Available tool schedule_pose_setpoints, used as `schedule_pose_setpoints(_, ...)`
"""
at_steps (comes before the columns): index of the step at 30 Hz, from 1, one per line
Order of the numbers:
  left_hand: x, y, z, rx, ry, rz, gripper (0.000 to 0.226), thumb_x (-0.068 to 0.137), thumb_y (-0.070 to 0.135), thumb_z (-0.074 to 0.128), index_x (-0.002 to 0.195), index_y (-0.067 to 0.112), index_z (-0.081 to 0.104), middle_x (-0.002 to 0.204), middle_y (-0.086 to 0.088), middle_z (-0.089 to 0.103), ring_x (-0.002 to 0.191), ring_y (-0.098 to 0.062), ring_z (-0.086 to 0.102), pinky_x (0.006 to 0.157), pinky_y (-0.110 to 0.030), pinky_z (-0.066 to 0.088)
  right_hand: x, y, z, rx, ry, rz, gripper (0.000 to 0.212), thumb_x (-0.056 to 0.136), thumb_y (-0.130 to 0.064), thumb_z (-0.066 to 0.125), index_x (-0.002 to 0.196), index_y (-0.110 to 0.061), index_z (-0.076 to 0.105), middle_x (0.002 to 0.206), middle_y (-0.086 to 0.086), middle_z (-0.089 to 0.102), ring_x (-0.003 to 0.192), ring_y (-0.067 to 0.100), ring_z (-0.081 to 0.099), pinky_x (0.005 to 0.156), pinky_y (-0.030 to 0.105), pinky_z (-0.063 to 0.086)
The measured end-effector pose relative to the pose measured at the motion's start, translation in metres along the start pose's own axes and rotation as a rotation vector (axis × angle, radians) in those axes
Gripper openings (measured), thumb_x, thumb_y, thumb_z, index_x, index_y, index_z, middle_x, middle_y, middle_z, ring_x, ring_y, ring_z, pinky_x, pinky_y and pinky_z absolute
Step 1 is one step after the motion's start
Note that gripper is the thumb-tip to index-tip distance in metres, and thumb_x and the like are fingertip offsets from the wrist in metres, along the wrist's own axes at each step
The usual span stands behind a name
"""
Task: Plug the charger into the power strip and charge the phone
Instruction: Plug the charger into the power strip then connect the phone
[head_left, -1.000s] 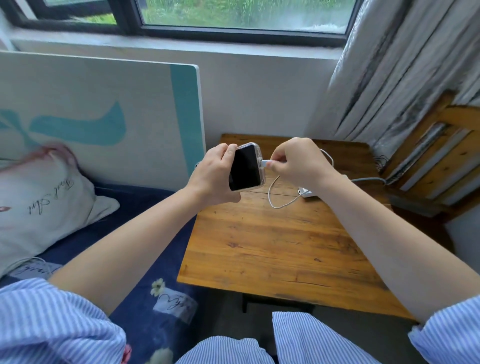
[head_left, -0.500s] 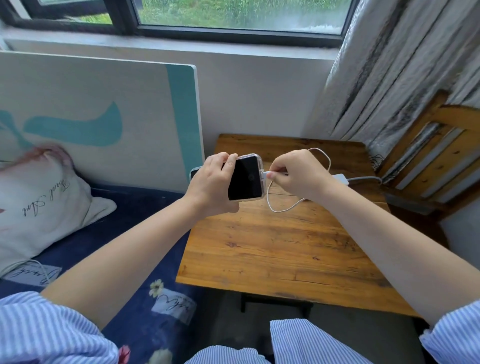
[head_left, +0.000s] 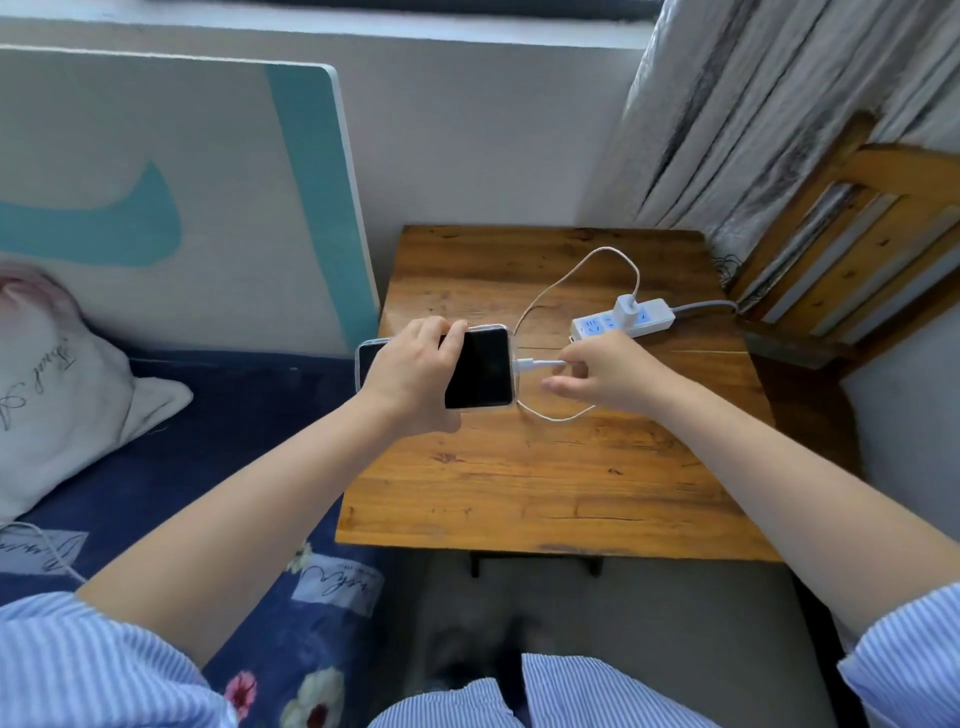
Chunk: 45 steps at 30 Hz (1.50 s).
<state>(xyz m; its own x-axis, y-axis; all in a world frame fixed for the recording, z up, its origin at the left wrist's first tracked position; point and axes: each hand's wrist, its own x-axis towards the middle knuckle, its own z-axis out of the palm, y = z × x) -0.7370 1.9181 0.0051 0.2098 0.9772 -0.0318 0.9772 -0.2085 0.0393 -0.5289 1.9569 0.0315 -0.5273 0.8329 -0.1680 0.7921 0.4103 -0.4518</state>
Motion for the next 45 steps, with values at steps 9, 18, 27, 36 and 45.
schedule_pose_setpoints(9,0.030,-0.010,0.105,0.023,-0.390,0.029,0.103,0.061,0.035,0.077,0.140,0.008,0.017,0.132,-0.013,0.039,0.121,-0.029,0.036,0.098,-0.036,0.040,0.004,0.088,0.087,-0.461,-0.065,0.087,0.039,0.097,-0.029,0.031,0.099,-0.007,0.063,0.102,0.013,0.067,0.098,0.032,0.058,0.079,0.037,0.044)
schedule_pose_setpoints(18,0.059,-0.007,0.185,0.054,-0.499,0.008,0.104,0.062,0.031,0.078,0.142,0.006,0.015,0.136,-0.014,0.038,0.124,-0.030,0.038,0.102,-0.036,0.039,0.032,0.126,0.158,-0.397,-0.077,0.262,0.031,0.094,-0.026,0.043,0.105,-0.007,0.065,0.103,0.014,0.063,0.100,0.032,0.053,0.082,0.038,0.043)
schedule_pose_setpoints(27,0.091,-0.023,0.215,0.060,-0.535,-0.015,0.096,0.058,0.029,0.080,0.135,0.006,0.027,0.129,-0.015,0.043,0.118,-0.030,0.041,0.094,-0.037,0.043,0.063,0.144,0.192,-0.189,-0.012,0.384,0.026,0.090,-0.018,0.050,0.101,-0.002,0.066,0.109,0.018,0.061,0.105,0.035,0.050,0.084,0.040,0.042)
schedule_pose_setpoints(36,0.087,-0.015,0.216,0.068,-0.533,0.024,0.103,0.070,0.043,0.071,0.142,0.003,0.010,0.146,-0.019,0.027,0.136,-0.033,0.023,0.113,-0.043,0.024,0.062,0.143,0.194,-0.181,-0.006,0.348,0.025,0.090,-0.018,0.050,0.101,-0.001,0.065,0.114,0.015,0.059,0.106,0.032,0.049,0.085,0.042,0.042)
schedule_pose_setpoints(45,0.084,0.054,0.234,-0.209,-0.372,0.085,0.059,0.096,0.032,0.029,0.143,0.001,0.009,0.155,-0.016,0.010,0.144,-0.027,0.002,0.118,-0.035,0.004,0.037,0.146,0.160,-0.037,0.231,0.172,0.011,0.075,0.003,0.063,0.084,0.006,0.068,0.090,0.025,0.068,0.088,0.042,0.062,0.077,0.048,0.051)
